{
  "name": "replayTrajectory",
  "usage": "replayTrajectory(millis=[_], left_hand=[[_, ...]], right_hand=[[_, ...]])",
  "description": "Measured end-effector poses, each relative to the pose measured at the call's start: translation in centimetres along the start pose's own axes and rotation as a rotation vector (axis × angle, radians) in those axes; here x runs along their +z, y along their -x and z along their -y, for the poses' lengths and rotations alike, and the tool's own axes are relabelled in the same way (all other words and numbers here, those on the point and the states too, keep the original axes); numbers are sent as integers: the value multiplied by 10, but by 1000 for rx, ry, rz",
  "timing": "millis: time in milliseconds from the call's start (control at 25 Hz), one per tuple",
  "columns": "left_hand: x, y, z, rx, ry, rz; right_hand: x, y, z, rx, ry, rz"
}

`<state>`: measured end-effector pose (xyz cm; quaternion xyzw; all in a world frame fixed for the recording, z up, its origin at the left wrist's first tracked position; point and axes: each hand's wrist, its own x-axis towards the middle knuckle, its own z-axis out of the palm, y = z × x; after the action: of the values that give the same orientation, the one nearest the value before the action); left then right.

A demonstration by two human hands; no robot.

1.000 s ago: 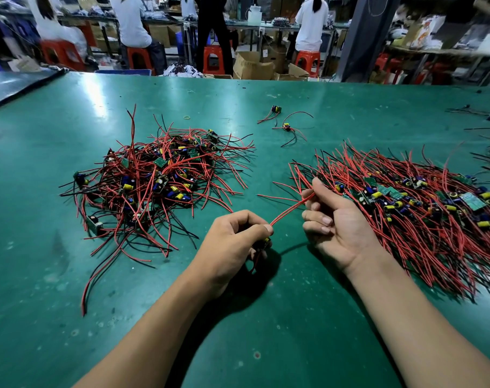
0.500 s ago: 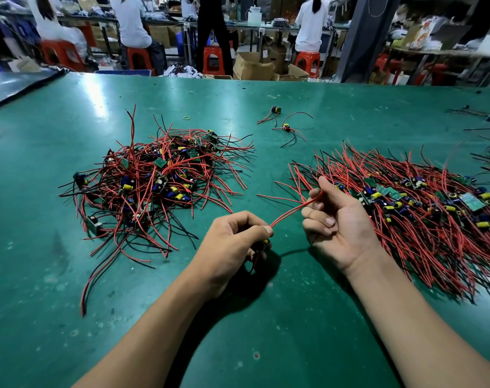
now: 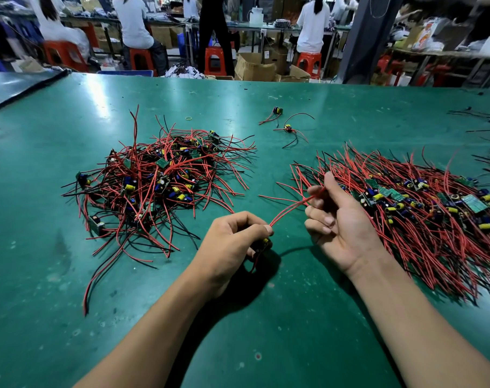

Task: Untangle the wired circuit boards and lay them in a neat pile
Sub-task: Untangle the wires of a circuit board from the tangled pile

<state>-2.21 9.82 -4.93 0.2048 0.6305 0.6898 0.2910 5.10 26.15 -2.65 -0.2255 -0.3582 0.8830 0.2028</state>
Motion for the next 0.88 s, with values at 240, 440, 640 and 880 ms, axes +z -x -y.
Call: replayTrajectory(millis=[240,440,640,880], left_hand=[[0,0,-7,-80,237,-22],[0,0,-13,-180,442,-25],[-4,-1,-11,-179,374,0],[-2,2,-8,-166,267,32]], right_hand=[[-2,-3,-7,-72,182,-48],[-6,-7,-14,-79,254,-46],[-7,-5,-19,-111,371,67],[-3,2,-32,-34,570,197]])
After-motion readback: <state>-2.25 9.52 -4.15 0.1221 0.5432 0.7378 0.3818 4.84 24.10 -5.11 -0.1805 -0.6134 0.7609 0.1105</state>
